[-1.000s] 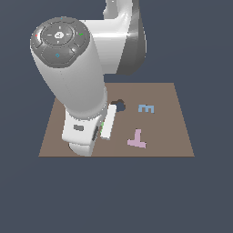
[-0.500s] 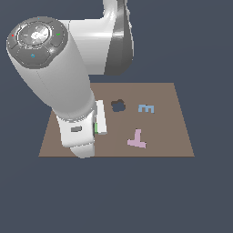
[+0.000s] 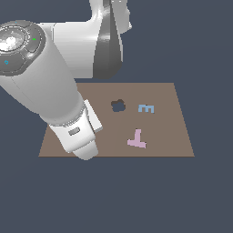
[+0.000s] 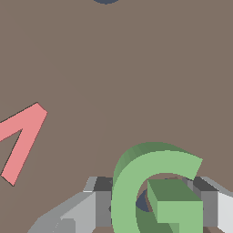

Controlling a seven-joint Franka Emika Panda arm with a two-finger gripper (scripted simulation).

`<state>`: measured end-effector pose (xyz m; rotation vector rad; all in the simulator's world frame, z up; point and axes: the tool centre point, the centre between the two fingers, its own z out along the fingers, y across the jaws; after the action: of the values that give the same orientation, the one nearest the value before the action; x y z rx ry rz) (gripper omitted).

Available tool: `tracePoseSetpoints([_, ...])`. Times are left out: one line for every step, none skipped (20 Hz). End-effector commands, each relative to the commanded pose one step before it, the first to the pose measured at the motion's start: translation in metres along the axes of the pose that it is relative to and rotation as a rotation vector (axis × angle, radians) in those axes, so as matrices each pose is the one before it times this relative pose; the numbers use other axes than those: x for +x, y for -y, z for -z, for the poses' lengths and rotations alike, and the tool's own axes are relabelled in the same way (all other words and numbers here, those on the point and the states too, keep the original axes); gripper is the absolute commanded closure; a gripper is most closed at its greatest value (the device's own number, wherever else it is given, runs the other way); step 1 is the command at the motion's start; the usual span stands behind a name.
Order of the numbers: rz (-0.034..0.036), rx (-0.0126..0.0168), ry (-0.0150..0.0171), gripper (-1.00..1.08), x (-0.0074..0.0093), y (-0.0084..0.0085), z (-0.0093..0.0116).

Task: Insert a designated object into the corresponding slot on a board.

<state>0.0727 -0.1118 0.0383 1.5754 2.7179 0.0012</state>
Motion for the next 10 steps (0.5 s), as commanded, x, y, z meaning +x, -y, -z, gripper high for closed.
tracePoseSetpoints([0.09117, -0.00028, 0.00011, 1.08, -0.00604, -0.00139, 0.00056])
tracePoseSetpoints([0.03363, 0.00002, -0.00004, 1.08, -0.00229, -0.00045, 0.00012])
tracePoseSetpoints([0.03232, 0.00002, -0.00005, 1.08, -0.00220, -0.00044, 0.00012])
tracePoseSetpoints([0.03102, 0.00002, -0.00005, 1.08, -0.00211, -0.00043, 0.00011])
tracePoseSetpoints([0.02972, 0.00002, -0.00005, 1.08, -0.00201, -0.00042, 0.00010])
tracePoseSetpoints([0.02841, 0.00002, -0.00005, 1.08, -0.00193, -0.00041, 0.00010])
tracePoseSetpoints([0.02714, 0.00003, -0.00005, 1.08, -0.00183, -0.00041, 0.00009])
tracePoseSetpoints([0.02585, 0.00003, -0.00005, 1.08, -0.00174, -0.00039, 0.00009])
tracePoseSetpoints([0.02460, 0.00003, -0.00005, 1.08, -0.00165, -0.00039, 0.00008])
tracePoseSetpoints([0.02334, 0.00003, -0.00005, 1.08, -0.00156, -0.00038, 0.00008])
